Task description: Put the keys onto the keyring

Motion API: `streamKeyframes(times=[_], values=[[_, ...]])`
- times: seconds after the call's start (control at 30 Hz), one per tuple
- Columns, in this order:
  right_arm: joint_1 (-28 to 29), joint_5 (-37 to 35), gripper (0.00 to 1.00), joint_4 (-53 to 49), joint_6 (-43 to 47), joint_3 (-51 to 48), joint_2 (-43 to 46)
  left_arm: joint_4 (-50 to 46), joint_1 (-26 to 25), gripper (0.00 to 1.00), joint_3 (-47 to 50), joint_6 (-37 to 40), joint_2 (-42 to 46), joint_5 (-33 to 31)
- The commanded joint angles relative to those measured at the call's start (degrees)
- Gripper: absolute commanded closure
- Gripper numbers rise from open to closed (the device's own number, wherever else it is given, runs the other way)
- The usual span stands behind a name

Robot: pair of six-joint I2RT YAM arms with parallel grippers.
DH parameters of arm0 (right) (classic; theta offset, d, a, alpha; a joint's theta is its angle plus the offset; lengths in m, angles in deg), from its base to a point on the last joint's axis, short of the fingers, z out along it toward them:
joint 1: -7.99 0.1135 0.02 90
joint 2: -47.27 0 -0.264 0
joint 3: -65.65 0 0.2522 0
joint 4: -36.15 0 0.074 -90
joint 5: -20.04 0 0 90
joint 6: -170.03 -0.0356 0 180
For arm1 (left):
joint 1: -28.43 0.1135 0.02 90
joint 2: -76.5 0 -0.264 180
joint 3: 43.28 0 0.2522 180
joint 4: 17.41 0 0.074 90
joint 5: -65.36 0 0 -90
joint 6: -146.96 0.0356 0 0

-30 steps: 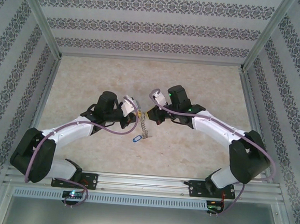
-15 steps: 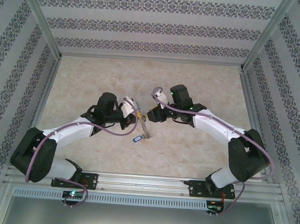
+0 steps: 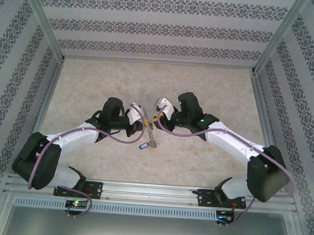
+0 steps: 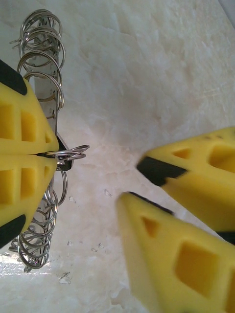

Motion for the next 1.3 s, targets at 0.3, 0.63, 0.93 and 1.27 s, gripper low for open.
streamKeyframes(times=[0.3,0.63,0.93,1.27], values=[[-3.15,15.03,0.66,0.57,25.39,-0.15,-4.79,7.14,-0.77,1.0,1.59,3.69,-1.89,4.3],[-2.29,13.54,0.69,-1.19,30.75,1.17,-8.2,7.12,-0.78,1.0,1.54,5.6,-3.07,6.03],[-2.27,14.51,0.8,-0.19,31.94,0.63,-8.7,6.87,-0.78,1.0,0.89,5.86,-3.48,5.99],[-1.65,11.43,1.0,-7.69,33.63,4.31,-8.49,2.09,-0.77,0.89,-1.2,5.75,-4.58,3.97]])
